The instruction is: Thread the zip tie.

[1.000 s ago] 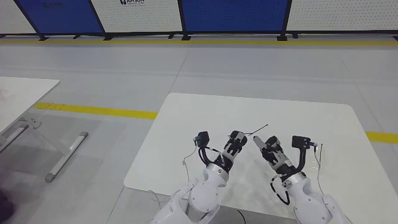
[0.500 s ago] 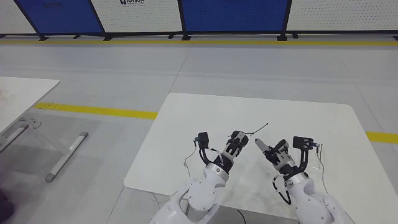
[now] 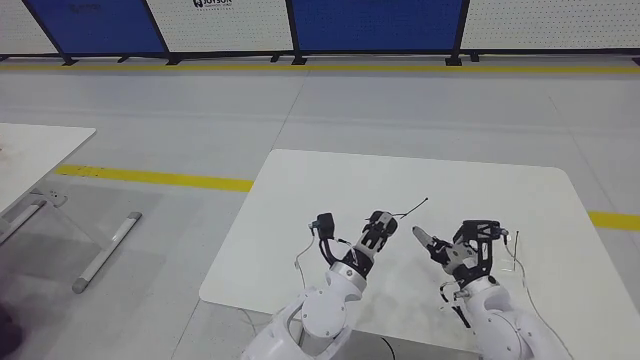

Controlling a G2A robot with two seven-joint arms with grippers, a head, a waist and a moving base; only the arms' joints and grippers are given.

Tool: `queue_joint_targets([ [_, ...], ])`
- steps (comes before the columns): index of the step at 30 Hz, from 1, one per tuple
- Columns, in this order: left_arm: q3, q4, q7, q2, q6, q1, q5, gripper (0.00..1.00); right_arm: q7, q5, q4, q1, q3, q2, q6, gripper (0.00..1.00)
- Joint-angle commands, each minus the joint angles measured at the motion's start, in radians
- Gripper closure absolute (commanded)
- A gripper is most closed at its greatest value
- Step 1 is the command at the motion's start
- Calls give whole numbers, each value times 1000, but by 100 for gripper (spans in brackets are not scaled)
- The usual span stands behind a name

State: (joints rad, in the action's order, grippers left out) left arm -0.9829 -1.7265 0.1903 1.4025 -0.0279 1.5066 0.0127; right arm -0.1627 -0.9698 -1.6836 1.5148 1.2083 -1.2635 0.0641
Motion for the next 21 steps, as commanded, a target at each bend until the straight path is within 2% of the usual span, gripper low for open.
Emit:
queue_joint_targets([
  [1, 3, -1, -3, 0, 3, 1, 0, 100, 0, 10, 4, -3, -6, -2, 14, 0],
  [3, 7, -4, -5, 1, 4, 3, -5, 100, -6, 18, 10, -14, -10, -3, 20, 0],
  [4, 9, -5, -6, 1, 3, 4, -8, 100, -7, 19, 14, -18, -13, -4, 21, 26],
  [6, 11, -7, -6, 1, 3, 4, -15, 100, -9, 28, 19, -26, -20, -6, 30, 52],
  [7, 11, -7, -5, 1, 3, 5, -17, 100, -10, 30, 21, -28, -21, -6, 33, 57],
  [11, 16, -7, 2, 1, 2, 7, -24, 100, -20, 26, 21, -33, -30, -7, 49, 61],
  [13, 22, -5, 4, 2, 0, 6, -29, 100, -23, 26, 19, -33, -32, -7, 55, 58],
  [21, 37, 4, 19, 6, -11, -2, -49, 100, -33, 22, 11, -33, -37, -6, 78, 61],
])
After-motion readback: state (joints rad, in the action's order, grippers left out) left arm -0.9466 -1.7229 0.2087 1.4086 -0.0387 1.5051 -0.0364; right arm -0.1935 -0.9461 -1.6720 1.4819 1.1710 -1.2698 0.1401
